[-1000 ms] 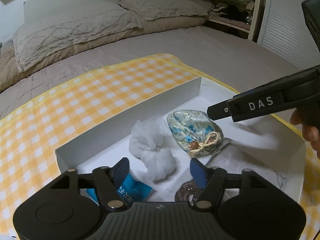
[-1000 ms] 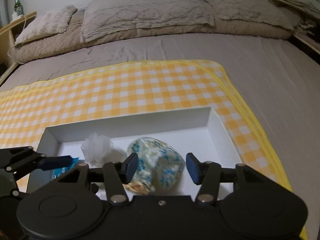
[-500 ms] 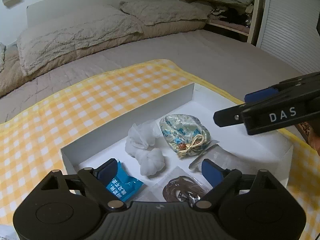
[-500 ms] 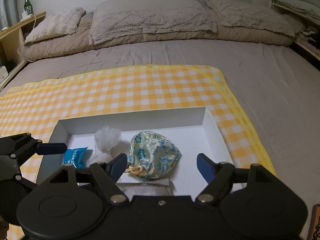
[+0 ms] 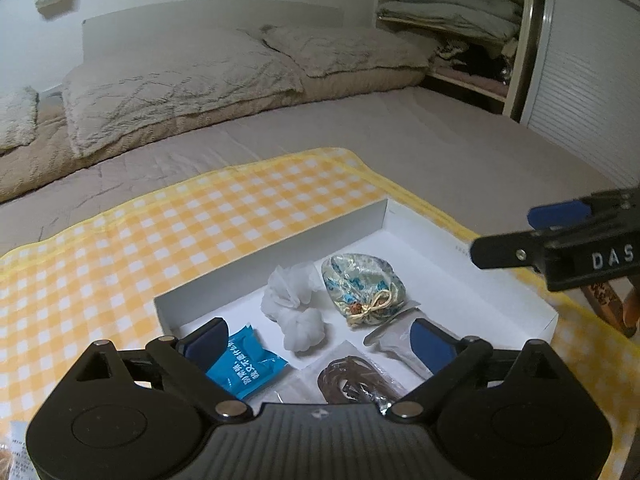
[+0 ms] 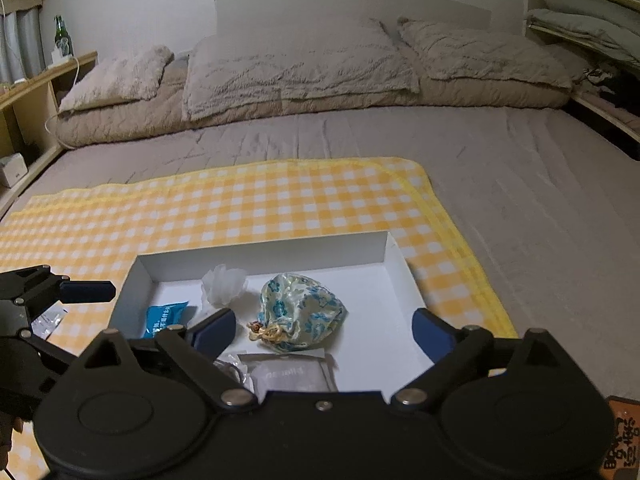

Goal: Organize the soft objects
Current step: 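Withdraw both tools from the tray toward the rubber-band bag and foil sachet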

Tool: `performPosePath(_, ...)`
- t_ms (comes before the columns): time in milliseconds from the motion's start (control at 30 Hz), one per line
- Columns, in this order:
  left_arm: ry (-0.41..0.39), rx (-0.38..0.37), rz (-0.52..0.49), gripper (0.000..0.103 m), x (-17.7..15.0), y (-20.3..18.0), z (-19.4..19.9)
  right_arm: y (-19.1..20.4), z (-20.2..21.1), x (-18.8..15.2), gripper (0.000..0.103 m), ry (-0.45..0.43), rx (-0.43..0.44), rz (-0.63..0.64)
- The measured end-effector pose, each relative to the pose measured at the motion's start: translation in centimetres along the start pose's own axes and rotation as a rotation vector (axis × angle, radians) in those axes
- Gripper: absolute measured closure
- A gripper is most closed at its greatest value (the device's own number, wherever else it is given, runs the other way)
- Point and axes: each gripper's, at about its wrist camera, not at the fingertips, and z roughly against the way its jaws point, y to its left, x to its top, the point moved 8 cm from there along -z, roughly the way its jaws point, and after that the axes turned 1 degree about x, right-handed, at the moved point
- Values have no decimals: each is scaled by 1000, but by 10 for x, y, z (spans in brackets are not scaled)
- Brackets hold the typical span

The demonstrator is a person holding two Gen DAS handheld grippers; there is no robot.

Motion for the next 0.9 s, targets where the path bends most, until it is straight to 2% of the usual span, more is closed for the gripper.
performPosePath(333, -37, 30, 55, 5, 2, 5, 35, -9, 29, -6, 3, -39, -4, -16)
performPosePath(400, -43, 40, 65, 1, 2, 7, 41, -9, 35, -7, 0, -52, -2, -17)
performPosePath(900, -87, 78, 171, 0, -8, 20, 77, -19, 64, -20, 0, -105, -13, -24)
